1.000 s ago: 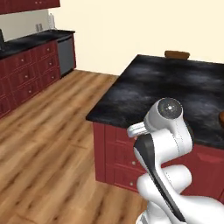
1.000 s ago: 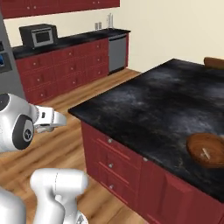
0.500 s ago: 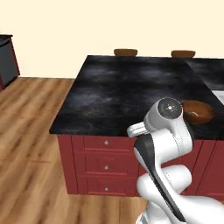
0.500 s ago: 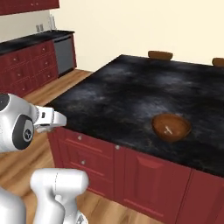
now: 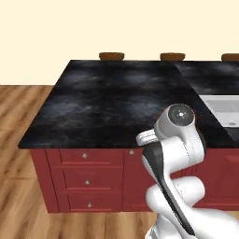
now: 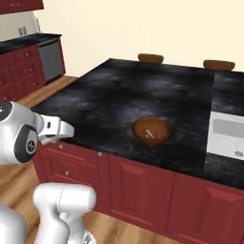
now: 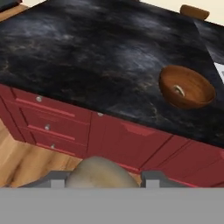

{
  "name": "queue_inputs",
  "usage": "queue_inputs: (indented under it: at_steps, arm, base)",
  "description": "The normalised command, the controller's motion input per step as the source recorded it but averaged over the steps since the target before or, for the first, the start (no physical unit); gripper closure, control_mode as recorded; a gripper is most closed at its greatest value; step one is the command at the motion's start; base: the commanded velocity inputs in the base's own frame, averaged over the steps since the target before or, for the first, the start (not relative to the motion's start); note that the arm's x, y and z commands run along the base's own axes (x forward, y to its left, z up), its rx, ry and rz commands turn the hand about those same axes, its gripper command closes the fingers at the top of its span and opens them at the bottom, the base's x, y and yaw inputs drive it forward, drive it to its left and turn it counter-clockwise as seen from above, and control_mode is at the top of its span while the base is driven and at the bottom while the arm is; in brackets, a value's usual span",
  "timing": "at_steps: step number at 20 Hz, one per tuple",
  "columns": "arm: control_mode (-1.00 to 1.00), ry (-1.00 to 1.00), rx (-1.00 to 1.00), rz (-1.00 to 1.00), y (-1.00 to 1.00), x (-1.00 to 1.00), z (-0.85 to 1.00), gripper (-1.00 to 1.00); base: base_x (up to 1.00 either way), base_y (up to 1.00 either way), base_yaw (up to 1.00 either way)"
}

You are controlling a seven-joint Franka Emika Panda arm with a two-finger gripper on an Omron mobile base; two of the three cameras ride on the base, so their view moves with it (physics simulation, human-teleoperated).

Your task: Pick the mushrooms from the cabinet and place them in one bowl. Pick the carrot from the sink and place it in the other bowl.

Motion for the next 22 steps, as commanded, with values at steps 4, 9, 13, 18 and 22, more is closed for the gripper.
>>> queue_inputs:
  at_steps: [4,9,13,18,22]
  arm:
    - [1.00,0.00,0.00,0.00,0.00,0.00,0.00,1.00]
    - [1.00,0.00,0.00,0.00,0.00,0.00,0.00,1.00]
    - [1.00,0.00,0.00,0.00,0.00,0.00,0.00,1.00]
    - [1.00,0.00,0.00,0.00,0.00,0.00,0.00,1.00]
    - [-1.00,0.00,0.00,0.00,0.00,0.44,-0.08,1.00]
  base:
    - [0.22,-0.91,-0.16]
    - [0.58,-0.47,-0.21]
    - [0.58,-0.37,-0.23]
    - [0.76,-0.23,-0.18]
    - [0.42,-0.02,-0.05]
